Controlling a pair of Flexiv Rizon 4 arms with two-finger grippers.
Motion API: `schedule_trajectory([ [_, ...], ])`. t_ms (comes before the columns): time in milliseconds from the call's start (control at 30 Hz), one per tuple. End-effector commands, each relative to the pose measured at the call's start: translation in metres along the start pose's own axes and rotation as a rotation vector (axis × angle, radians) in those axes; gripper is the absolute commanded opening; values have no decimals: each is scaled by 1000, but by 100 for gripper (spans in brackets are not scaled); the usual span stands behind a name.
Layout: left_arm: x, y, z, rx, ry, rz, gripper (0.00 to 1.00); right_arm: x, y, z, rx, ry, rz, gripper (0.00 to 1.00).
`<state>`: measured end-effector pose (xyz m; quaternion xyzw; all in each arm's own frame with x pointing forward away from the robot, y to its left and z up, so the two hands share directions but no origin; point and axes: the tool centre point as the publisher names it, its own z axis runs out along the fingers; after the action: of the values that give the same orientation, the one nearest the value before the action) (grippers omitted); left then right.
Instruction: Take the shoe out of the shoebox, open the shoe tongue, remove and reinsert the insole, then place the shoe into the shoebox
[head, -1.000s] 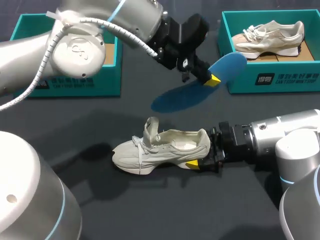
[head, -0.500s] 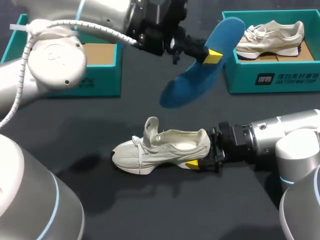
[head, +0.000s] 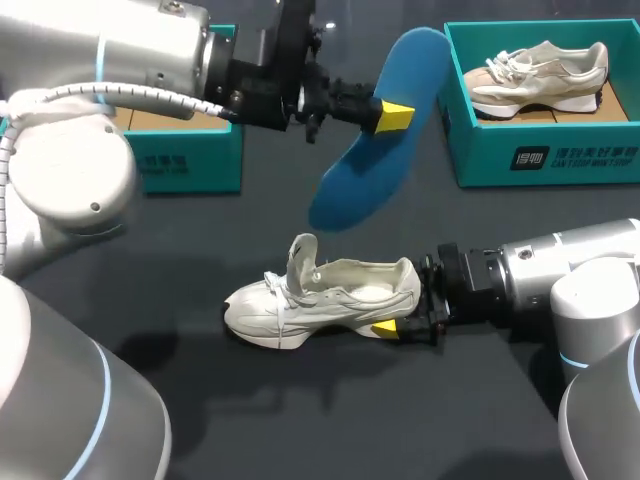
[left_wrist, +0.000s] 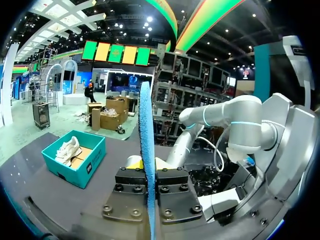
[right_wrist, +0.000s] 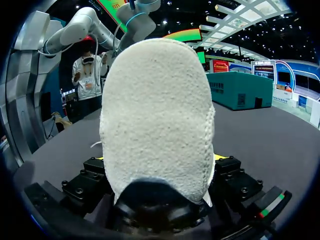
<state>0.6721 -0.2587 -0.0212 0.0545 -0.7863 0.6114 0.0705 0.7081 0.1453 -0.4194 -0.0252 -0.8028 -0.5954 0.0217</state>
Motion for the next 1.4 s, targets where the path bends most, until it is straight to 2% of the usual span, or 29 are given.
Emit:
schedule_trajectory([
  [33, 18, -4, -9, 114, 18, 2, 0, 1, -2, 2, 3, -1, 0, 0],
  [167, 30, -18, -21, 189, 61, -35, 0, 1, -2, 2, 3, -1, 0, 0],
  [233, 31, -27, -29, 222, 29, -67, 0, 1, -2, 2, 3, -1, 0, 0],
  [567, 31, -27, -29, 222, 29, -67, 0, 1, -2, 2, 3, -1, 0, 0],
  [600, 36, -28, -29, 224, 24, -61, 0, 1, -2, 2, 3, -1, 0, 0],
  [900, 51, -47, -49, 230, 59, -130, 0, 1, -2, 2, 3, -1, 0, 0],
  [1200, 56, -44, -62, 219, 53, -155, 0, 1, -2, 2, 3, -1, 0, 0],
  [1400, 67, -42, -71, 230, 69, -167, 0, 1, -2, 2, 3, -1, 0, 0],
])
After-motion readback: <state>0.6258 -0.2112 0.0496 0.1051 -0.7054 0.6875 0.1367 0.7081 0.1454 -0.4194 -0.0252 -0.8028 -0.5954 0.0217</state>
